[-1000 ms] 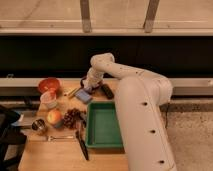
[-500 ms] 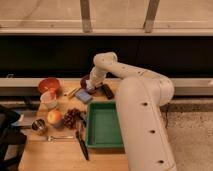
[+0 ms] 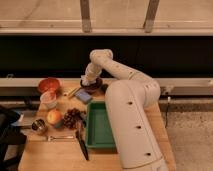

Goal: Wipe purple bowl with towel

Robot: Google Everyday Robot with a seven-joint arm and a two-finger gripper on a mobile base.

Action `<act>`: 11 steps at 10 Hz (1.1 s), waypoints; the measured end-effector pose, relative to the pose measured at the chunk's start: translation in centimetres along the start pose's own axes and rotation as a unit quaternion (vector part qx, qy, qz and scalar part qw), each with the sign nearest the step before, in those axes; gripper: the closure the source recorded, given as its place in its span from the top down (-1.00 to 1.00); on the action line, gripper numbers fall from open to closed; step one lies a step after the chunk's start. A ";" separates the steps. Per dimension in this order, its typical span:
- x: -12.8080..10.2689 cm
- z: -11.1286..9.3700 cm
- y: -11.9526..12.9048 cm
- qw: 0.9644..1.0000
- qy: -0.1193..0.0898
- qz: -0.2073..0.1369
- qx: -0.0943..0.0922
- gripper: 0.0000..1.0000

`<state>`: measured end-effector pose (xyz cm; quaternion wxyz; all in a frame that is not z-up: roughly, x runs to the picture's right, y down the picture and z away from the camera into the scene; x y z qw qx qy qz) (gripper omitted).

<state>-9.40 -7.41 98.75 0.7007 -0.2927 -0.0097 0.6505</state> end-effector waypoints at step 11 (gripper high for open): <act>3.6 -2.4 -3.9 0.998 0.007 0.059 0.017 -1.00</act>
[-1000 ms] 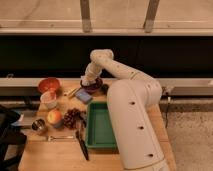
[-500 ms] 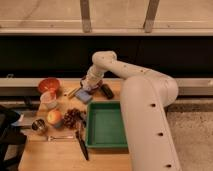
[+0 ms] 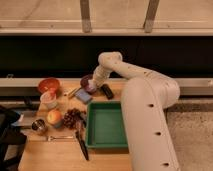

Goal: Wipe purple bowl with towel

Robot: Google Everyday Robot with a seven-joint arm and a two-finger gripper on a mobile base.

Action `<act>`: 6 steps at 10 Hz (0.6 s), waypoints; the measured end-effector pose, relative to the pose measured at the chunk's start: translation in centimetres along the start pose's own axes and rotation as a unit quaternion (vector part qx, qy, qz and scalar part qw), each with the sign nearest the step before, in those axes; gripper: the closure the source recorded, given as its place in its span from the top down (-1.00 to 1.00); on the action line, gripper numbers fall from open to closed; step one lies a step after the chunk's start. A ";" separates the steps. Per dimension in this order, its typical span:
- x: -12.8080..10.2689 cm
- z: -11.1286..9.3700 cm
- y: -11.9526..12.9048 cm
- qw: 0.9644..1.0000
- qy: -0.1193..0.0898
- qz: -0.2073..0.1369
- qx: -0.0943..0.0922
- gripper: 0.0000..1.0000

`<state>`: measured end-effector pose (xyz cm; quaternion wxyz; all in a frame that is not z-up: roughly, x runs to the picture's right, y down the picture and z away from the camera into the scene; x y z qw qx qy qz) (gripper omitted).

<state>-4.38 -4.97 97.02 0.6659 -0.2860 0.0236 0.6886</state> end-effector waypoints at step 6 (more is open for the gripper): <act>0.3 1.0 5.0 0.998 0.004 -0.042 -0.036 -1.00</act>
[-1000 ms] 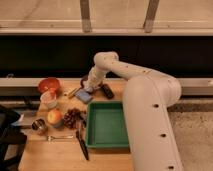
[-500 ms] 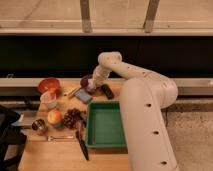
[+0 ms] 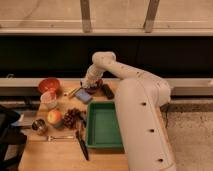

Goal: Wipe purple bowl with towel

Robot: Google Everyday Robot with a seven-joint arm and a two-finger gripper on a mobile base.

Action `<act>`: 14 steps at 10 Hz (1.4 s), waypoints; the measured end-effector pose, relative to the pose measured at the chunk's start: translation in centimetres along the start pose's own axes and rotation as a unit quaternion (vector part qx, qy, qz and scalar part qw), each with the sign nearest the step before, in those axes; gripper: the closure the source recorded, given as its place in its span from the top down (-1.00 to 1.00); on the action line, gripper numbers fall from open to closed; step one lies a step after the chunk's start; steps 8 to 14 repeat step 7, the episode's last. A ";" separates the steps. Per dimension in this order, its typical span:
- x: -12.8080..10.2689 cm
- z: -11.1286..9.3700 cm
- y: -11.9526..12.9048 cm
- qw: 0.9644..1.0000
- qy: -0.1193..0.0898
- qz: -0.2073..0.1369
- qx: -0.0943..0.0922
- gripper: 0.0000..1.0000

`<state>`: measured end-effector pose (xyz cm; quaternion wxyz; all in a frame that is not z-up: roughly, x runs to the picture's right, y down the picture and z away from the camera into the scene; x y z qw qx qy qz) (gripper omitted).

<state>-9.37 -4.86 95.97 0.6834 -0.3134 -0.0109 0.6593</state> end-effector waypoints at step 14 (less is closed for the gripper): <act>1.6 -2.7 -4.9 0.997 -0.006 0.055 0.056 -1.00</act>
